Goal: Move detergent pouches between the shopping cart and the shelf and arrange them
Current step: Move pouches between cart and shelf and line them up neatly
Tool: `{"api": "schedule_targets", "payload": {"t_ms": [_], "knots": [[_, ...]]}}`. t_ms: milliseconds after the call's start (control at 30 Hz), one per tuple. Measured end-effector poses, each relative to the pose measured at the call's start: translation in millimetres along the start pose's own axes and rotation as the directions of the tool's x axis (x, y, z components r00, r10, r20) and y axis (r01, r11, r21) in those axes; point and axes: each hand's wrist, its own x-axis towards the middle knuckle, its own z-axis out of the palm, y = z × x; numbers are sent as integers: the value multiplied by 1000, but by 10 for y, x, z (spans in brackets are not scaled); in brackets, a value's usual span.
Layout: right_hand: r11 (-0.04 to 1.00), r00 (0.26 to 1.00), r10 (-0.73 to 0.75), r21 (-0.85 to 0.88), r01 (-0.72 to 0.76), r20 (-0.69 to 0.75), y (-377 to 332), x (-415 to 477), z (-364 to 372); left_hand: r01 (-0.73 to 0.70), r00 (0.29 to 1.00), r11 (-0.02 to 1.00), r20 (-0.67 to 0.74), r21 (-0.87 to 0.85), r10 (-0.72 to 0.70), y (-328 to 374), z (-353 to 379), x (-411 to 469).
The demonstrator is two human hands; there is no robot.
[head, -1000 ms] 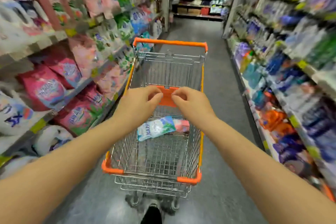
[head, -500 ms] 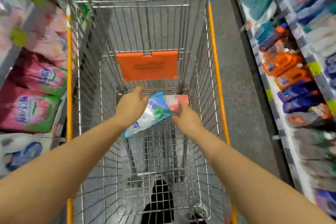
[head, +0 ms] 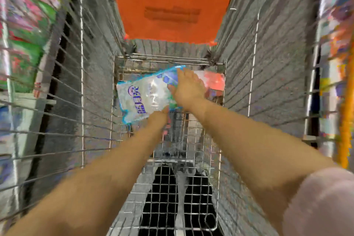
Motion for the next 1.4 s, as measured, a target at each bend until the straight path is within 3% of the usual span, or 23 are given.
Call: {"api": "schedule_targets", "payload": {"t_ms": [67,167,267,367,433,567,767,867,967,1033,1167,1300,1400], "knots": [[996,998,-60,-72,59,-12,-47,271,22,174,982,921,134,-349,-135,-83,33,110],[977,991,-123,-169,130,51,-106,575,45,235,971,696,188,-678,-144,-156,54,262],[947,985,-117,-286,149,123,-96,661,80,197,979,523,138,-830,-149,-158,76,360],[881,979,-104,-440,173,177,-78,556,133,147,986,429,95,-891,-139,-164,111,363],[879,977,-125,-438,189,171,-91,449,152,119,990,382,81,-916,-113,-200,128,344],[937,984,-99,-320,143,150,-119,190,142,77,988,348,117,-934,96,-224,102,243],[962,992,-85,-252,106,95,-374,-276,-29,25,998,389,47,-921,46,-133,-32,-103],[937,989,-148,-319,146,19,-573,-488,-345,13,997,425,45,-905,66,-27,-62,-473],[958,984,-148,-260,119,-96,-732,-797,-734,-101,985,428,-29,-898,171,103,-125,-864],[978,972,-131,-188,94,-194,-791,-1055,-1017,-293,937,389,-182,-874,297,224,-184,-1118],[990,902,-122,19,142,-415,-919,-1698,-1619,-648,689,300,-372,-700,622,500,-375,-1935],[933,826,-167,185,309,-538,-1145,-2403,-2165,-805,506,172,-506,-567,698,658,-615,-2895],[848,809,-241,289,445,-537,-1310,-2910,-2518,-875,370,62,-578,-481,727,624,-764,-3613]]}}
